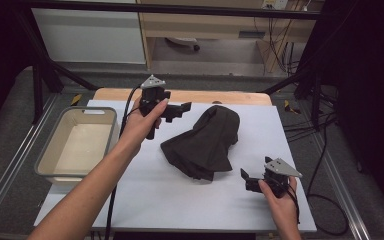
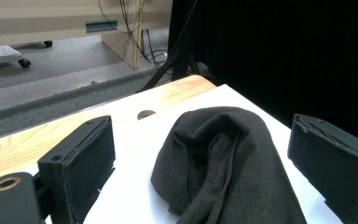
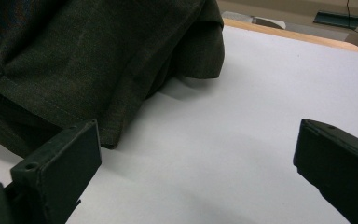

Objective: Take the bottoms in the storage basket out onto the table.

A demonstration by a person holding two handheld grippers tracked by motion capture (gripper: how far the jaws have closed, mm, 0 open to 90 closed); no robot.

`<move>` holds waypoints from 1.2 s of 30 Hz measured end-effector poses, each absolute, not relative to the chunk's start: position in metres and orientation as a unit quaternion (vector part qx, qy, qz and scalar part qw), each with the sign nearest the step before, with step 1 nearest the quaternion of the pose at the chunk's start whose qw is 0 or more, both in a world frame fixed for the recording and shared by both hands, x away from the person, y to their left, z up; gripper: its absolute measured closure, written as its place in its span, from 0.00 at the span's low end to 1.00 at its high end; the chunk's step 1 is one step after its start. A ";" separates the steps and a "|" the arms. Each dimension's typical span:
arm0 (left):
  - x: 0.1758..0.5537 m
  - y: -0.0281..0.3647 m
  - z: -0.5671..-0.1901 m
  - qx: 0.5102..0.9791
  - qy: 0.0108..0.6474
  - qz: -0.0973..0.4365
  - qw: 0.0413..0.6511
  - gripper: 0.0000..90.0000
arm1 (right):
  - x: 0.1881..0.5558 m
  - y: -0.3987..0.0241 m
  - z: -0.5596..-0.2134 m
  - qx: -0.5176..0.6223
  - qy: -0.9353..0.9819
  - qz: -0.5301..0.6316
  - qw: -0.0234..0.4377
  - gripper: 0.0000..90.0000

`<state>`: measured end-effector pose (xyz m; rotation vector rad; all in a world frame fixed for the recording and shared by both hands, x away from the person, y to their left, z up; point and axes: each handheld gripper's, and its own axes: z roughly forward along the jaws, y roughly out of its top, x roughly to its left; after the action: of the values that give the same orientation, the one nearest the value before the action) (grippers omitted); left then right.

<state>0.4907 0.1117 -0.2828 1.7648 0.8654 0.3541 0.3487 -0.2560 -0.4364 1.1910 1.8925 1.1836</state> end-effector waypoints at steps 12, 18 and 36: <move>0.488 0.130 -0.284 0.736 0.369 0.165 0.543 0.08 | 0.348 -0.255 -0.437 0.446 0.717 0.446 0.297 0.02; 0.482 0.146 -0.282 0.732 0.369 0.169 0.548 0.08 | 0.348 -0.256 -0.437 0.446 0.716 0.447 0.298 0.02; 0.452 0.216 -0.291 0.721 0.388 0.183 0.545 0.07 | 0.346 -0.259 -0.436 0.449 0.715 0.443 0.302 0.02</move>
<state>0.4523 0.2162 -0.2906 1.7092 0.9192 0.4349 0.3456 -0.2588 -0.4363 1.1902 1.8973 1.1739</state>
